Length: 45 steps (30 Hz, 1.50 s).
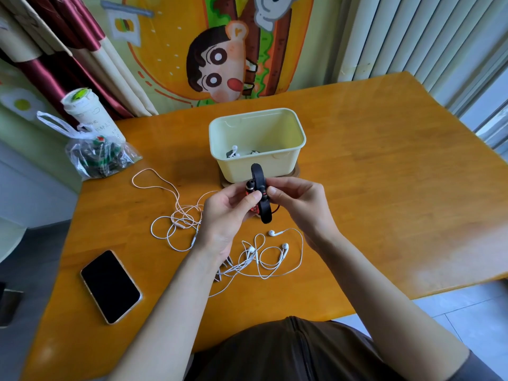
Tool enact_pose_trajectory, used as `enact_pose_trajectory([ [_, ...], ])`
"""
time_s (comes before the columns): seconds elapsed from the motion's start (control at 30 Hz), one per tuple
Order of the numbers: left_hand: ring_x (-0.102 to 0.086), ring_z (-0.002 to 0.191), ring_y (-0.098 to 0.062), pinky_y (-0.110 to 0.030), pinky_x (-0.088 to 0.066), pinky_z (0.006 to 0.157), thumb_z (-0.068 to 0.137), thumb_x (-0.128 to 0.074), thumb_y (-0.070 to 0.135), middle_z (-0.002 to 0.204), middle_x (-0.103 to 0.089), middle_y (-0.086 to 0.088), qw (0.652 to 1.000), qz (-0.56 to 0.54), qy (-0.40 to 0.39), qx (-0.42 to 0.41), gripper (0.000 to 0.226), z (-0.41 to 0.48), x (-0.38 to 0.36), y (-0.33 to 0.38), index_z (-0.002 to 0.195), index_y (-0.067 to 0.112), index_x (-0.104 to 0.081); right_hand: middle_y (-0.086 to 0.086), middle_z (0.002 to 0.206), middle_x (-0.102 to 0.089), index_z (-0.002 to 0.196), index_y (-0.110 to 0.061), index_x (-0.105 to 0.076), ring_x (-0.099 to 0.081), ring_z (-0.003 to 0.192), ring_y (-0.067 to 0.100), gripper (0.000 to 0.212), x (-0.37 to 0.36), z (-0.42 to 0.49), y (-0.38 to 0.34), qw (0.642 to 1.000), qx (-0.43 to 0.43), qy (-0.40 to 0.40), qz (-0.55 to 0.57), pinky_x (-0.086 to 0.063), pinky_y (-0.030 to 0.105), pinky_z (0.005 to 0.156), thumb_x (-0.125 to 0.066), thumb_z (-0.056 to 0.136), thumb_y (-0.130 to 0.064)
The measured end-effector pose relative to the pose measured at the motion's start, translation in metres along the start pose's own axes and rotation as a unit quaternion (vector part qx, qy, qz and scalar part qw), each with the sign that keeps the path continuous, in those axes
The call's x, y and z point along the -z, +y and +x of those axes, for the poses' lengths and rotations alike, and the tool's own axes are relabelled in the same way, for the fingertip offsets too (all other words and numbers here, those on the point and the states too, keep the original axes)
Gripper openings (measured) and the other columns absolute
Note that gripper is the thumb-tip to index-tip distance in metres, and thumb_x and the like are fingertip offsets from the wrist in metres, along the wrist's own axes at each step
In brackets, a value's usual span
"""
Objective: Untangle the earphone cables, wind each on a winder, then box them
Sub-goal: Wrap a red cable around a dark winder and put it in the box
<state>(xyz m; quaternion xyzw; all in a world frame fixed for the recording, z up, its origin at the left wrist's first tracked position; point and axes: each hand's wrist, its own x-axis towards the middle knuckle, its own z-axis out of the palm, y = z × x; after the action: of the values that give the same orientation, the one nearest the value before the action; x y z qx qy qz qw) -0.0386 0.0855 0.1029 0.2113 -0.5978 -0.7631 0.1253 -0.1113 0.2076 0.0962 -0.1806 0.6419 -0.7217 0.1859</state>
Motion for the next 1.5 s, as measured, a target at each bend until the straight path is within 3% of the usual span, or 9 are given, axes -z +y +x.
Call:
enact_pose_trajectory([
  [0.1,-0.07,0.088,-0.013,-0.022,-0.056,0.073,0.087,-0.06,-0.001,0.087,-0.074,0.003,1.0,-0.003,-0.005,-0.002,0.022,0.0,0.0,0.001,0.099,0.016,-0.068,0.006,0.088,-0.073,0.096,-0.008,-0.07,-0.07,0.08,0.015,0.018,0.001,0.001,0.0,0.999,-0.008,-0.003,0.033,-0.055,0.026,0.075,-0.063,0.083,0.001],
  [0.33,-0.069,0.09,-0.016,-0.023,-0.056,0.072,0.088,-0.058,0.001,0.092,-0.073,-0.003,0.999,-0.031,-0.004,0.02,0.019,0.0,-0.001,-0.003,0.101,0.011,-0.068,0.007,0.088,-0.073,0.098,-0.007,-0.071,-0.069,0.081,0.015,0.017,0.0,0.001,0.003,1.0,-0.006,0.002,0.022,-0.055,0.027,0.076,-0.062,0.084,0.001],
  [0.47,-0.069,0.094,-0.013,-0.025,-0.056,0.08,0.092,-0.055,0.004,0.098,-0.072,-0.004,0.999,-0.036,0.001,0.033,0.019,0.001,-0.003,-0.004,0.106,0.011,-0.066,0.002,0.093,-0.073,0.099,-0.011,-0.072,-0.069,0.085,0.011,0.016,-0.003,-0.001,0.006,0.993,0.037,0.055,-0.102,-0.056,0.03,0.081,-0.067,0.084,-0.007],
  [0.63,-0.069,0.091,-0.009,-0.022,-0.055,0.075,0.093,-0.055,0.007,0.094,-0.073,0.0,0.999,-0.005,0.031,0.031,0.018,-0.001,-0.004,-0.007,0.105,0.013,-0.067,-0.003,0.094,-0.073,0.102,-0.015,-0.073,-0.064,0.082,0.002,0.018,-0.005,-0.006,0.004,0.952,0.122,0.065,-0.274,-0.052,0.015,0.075,-0.066,0.086,-0.01],
  [0.77,-0.069,0.086,-0.007,-0.021,-0.054,0.071,0.093,-0.054,0.007,0.086,-0.073,0.003,0.999,-0.001,0.03,0.039,0.018,-0.003,-0.003,-0.006,0.097,0.017,-0.069,0.0,0.096,-0.073,0.103,-0.012,-0.073,-0.062,0.083,0.002,0.019,-0.003,-0.006,0.005,0.923,0.176,0.047,-0.34,-0.049,0.011,0.077,-0.066,0.086,-0.01],
  [1.03,-0.07,0.086,-0.012,-0.023,-0.055,0.071,0.091,-0.058,0.007,0.089,-0.074,-0.002,0.998,0.022,0.049,0.041,0.016,-0.003,0.001,-0.004,0.094,0.017,-0.07,0.002,0.098,-0.069,0.106,-0.008,-0.071,-0.06,0.086,0.002,0.02,-0.005,-0.006,0.01,0.916,0.22,0.023,-0.334,-0.05,0.013,0.08,-0.063,0.087,-0.007],
  [1.3,-0.068,0.082,-0.01,-0.022,-0.054,0.067,0.092,-0.055,0.005,0.081,-0.073,0.001,0.997,-0.029,0.044,0.063,0.016,-0.001,0.003,-0.006,0.093,0.014,-0.069,0.0,0.095,-0.07,0.103,-0.008,-0.072,-0.064,0.084,0.008,0.018,-0.005,-0.004,0.009,0.935,0.196,0.015,-0.296,-0.053,0.019,0.076,-0.064,0.086,-0.007],
  [1.5,-0.067,0.081,-0.009,-0.019,-0.053,0.065,0.094,-0.053,0.013,0.082,-0.072,-0.001,0.997,-0.034,0.025,0.063,0.014,-0.003,0.007,-0.01,0.096,0.013,-0.067,-0.009,0.091,-0.065,0.101,-0.01,-0.072,-0.062,0.082,0.004,0.016,-0.005,0.0,0.01,0.94,0.17,0.003,-0.295,-0.051,0.015,0.074,-0.064,0.087,-0.01],
])
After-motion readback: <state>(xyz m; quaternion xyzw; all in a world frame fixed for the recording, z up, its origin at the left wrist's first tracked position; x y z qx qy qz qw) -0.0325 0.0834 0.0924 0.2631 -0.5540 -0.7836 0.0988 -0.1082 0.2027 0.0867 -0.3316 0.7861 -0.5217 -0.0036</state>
